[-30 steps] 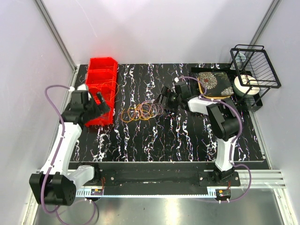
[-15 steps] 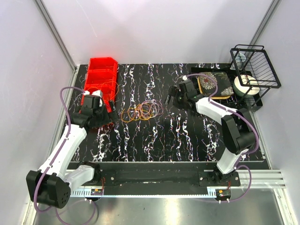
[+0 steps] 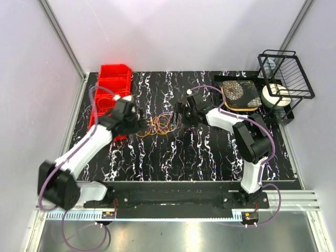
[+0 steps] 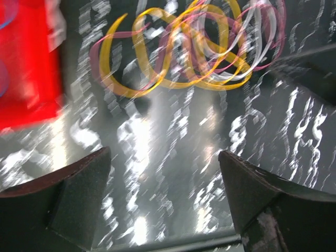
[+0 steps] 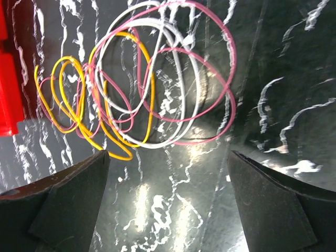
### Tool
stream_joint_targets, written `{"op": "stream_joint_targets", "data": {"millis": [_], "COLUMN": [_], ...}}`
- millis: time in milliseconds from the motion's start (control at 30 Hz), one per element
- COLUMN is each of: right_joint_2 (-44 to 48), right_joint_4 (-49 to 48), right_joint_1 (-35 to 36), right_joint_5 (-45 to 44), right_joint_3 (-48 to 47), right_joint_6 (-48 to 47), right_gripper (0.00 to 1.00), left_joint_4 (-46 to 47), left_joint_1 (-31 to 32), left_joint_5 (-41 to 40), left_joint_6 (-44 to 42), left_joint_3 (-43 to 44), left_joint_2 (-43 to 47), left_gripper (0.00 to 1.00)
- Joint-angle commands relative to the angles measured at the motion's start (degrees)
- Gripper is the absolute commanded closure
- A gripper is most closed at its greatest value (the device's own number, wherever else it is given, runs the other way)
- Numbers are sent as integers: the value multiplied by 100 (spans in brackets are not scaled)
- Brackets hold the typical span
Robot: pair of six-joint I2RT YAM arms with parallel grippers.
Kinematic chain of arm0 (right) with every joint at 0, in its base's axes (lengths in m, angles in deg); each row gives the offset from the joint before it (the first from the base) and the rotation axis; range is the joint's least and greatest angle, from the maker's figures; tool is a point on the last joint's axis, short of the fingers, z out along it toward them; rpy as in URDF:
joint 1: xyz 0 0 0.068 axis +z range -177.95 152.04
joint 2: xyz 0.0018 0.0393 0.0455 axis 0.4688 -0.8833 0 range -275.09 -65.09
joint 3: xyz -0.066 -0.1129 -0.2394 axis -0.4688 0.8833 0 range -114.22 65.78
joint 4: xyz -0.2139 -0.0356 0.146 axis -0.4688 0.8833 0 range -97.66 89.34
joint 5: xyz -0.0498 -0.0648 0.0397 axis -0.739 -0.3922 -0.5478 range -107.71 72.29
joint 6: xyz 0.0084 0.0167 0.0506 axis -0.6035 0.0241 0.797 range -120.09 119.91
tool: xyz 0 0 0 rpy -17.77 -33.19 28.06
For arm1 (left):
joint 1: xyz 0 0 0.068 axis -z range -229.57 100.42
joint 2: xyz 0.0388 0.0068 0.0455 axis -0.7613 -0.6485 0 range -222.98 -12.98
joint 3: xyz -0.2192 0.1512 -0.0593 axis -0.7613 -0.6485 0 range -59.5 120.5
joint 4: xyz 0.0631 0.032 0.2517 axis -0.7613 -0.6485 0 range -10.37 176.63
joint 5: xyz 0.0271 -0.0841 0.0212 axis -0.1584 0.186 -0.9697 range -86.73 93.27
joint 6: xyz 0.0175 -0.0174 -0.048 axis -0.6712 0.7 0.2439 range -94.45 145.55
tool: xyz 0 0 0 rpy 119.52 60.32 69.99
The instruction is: Untangle the cables
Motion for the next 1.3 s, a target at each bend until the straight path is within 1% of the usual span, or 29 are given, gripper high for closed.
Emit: {"op": "stream_joint_targets", "data": {"millis": [0, 33, 100, 167, 200, 267, 367, 467, 667, 900, 1000, 1067, 1233, 1267], "right_joint_2": [180, 207, 320, 426, 522, 584, 594, 576, 523, 409, 400, 391, 321, 304], "right_joint_4": [-174, -192, -253, -490, -778, -1016, -1141, -1159, -1299, -1361, -1370, -1378, -1387, -1387], "right_joint_1": [-228, -307, -491, -729, -782, -905, -941, -949, -1072, -1151, -1169, -1187, -1213, -1222], "right_joint_5": [-499, -631, -711, -807, -834, -747, -527, -421, -61, 247, 273, 300, 379, 396], "right_joint_3": [-27, 27, 245, 509, 780, 967, 977, 1003, 1047, 1012, 1029, 1021, 994, 994], "right_joint_6": [-132, -79, 114, 315, 369, 510, 536, 580, 730, 835, 853, 870, 888, 897], "right_gripper": [0, 0, 0, 0, 0, 0, 0, 0, 0, 0, 0, 0, 1, 0], "left_joint_4": [722, 853, 994, 1100, 1100, 1057, 1021, 899, 618, 187, 82, 46, -60, -95], "left_joint_1": [277, 303, 373, 478, 523, 654, 778, 857, 998, 1138, 1200, 1200, 1235, 1235], "left_joint_5": [-339, -312, -347, -487, -566, -733, -944, -1085, -1454, -1876, -1973, -1965, -2000, -2034], "left_joint_6": [538, 635, 846, 926, 970, 1049, 1154, 1251, 1444, 1708, 1735, 1735, 1787, 1796], "left_joint_3": [861, 942, 1161, 1355, 1582, 1785, 2093, 2410, 2796, 2955, 3052, 3113, 3149, 3149], "left_joint_2": [-1133, -1466, -1767, -2135, -2242, -2531, -2926, -3278, -3693, -3974, -4123, -4211, -4282, -4282], "left_gripper": [18, 19, 22, 25, 25, 25, 26, 30, 33, 36, 44, 52, 58, 63]}}
